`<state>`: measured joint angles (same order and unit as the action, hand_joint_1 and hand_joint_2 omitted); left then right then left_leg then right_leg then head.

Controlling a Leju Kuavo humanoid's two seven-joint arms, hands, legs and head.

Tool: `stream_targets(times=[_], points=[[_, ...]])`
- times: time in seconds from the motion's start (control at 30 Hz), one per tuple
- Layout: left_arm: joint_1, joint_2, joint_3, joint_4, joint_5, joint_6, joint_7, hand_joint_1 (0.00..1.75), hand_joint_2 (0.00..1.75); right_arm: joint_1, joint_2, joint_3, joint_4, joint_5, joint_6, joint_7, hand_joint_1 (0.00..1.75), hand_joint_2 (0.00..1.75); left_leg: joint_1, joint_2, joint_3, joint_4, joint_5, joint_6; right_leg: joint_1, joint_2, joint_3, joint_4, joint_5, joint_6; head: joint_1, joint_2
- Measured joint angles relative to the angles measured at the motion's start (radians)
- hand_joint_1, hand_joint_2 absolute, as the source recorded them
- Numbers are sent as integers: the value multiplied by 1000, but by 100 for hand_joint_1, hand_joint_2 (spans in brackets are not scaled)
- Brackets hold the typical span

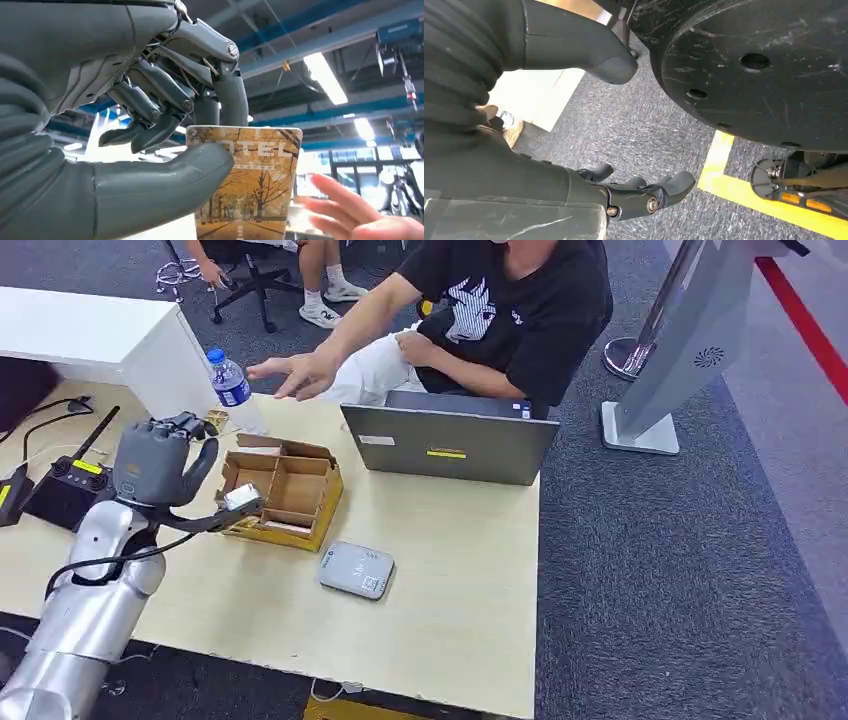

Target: Pass the card to the sensor for recognition and then transmit it.

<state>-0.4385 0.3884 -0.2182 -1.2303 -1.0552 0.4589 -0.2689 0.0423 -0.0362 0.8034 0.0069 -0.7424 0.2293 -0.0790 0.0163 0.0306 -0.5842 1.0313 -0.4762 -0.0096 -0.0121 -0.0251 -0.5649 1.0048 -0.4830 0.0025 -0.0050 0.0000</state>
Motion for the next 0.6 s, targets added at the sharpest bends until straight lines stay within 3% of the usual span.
stream_targets(times=[0.13,0.4,0.5,0.53,0.57,0.6], points=[[-20,15,5,-8,0,-7,0,166,175,-1,0,7,0,0,0,0,0,175,0,0,0,0,0,0,0,0,0,0,0,0,0,0],[-15,27,22,-8,8,1,3,169,175,-1,0,11,0,-10,-2,0,0,175,0,-1,0,0,0,0,0,-1,0,0,0,0,0,0],[-13,30,24,-8,12,3,3,147,175,-1,0,11,0,-12,-2,0,0,175,0,0,0,0,0,0,0,0,0,0,0,0,0,0],[-10,30,25,-8,16,5,3,23,175,-1,1,11,0,-13,-2,0,0,175,0,0,0,0,0,0,0,0,0,0,0,0,0,0],[-4,30,27,-8,21,9,2,0,175,-1,1,11,0,-14,-2,0,0,175,0,0,0,0,0,0,0,0,0,0,0,0,0,0],[4,30,30,-8,29,13,-3,0,175,-1,1,11,0,-15,-2,0,0,175,0,0,0,0,0,0,0,0,0,0,0,0,0,0]])
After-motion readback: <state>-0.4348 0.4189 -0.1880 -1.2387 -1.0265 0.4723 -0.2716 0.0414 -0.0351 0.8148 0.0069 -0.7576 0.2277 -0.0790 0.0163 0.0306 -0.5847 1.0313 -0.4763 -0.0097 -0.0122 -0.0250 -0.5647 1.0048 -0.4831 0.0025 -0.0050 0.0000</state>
